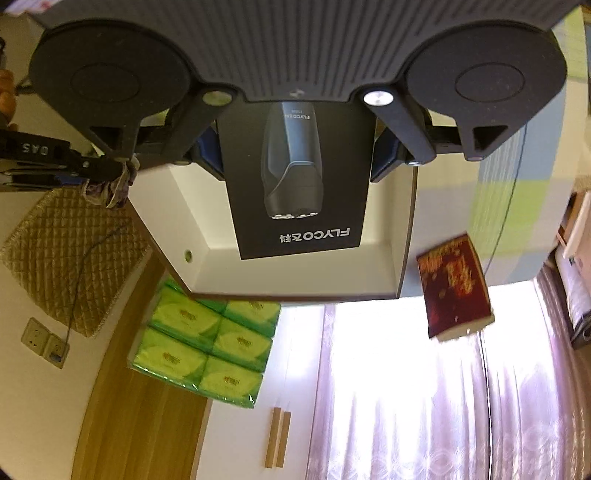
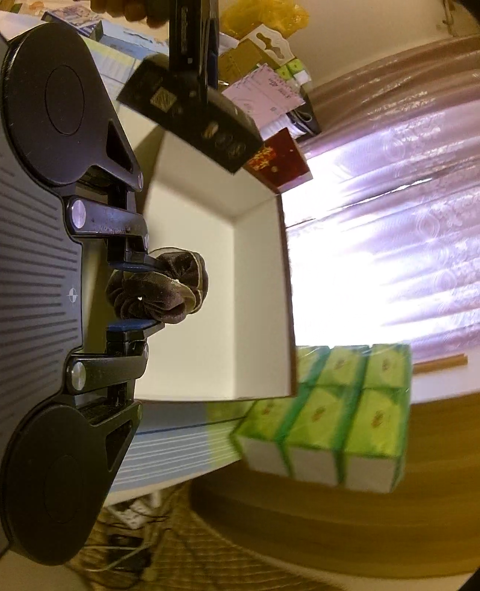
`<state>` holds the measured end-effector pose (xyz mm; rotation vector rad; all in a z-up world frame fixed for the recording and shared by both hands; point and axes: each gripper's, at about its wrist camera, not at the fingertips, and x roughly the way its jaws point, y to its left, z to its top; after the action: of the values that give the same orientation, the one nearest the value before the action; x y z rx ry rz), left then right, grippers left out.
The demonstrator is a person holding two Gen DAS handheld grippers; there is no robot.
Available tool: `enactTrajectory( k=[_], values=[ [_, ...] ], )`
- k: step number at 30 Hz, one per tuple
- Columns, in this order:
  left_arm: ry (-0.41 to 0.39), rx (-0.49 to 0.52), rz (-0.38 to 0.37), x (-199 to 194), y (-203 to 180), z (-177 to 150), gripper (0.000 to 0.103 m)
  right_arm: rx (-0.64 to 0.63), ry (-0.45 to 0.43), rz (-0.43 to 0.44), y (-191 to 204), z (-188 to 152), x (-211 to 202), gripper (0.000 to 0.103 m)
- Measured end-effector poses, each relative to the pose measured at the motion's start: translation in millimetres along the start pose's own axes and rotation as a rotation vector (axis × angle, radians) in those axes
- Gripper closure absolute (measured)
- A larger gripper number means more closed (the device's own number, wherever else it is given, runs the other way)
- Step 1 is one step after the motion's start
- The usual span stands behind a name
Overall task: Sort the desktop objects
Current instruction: 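Carry the scrunchie and FLYCO box with both tools into the cardboard box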
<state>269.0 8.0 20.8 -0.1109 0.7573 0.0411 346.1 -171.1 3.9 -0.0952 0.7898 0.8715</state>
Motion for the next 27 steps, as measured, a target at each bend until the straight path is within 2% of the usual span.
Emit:
enactTrajectory(
  k=[6,13,21,27],
  values=[
    [0.024,0.019,0.051,41,2,28,0.027,-0.041,0.031,-0.030,-1,25,36,0.081],
    [0.083,0.009,0.116,102,4,47,0.026,-0.035,0.110,-0.062,-16,34,82,0.081],
    [0.202,-0.004,0.156,157,4,36,0.026,-0.009,0.227,-0.067,-32,26,120,0.081],
    [0.292,0.012,0.185,183,7,24,0.026,-0.025,0.254,-0.069,-34,23,128,0.081]
  ],
)
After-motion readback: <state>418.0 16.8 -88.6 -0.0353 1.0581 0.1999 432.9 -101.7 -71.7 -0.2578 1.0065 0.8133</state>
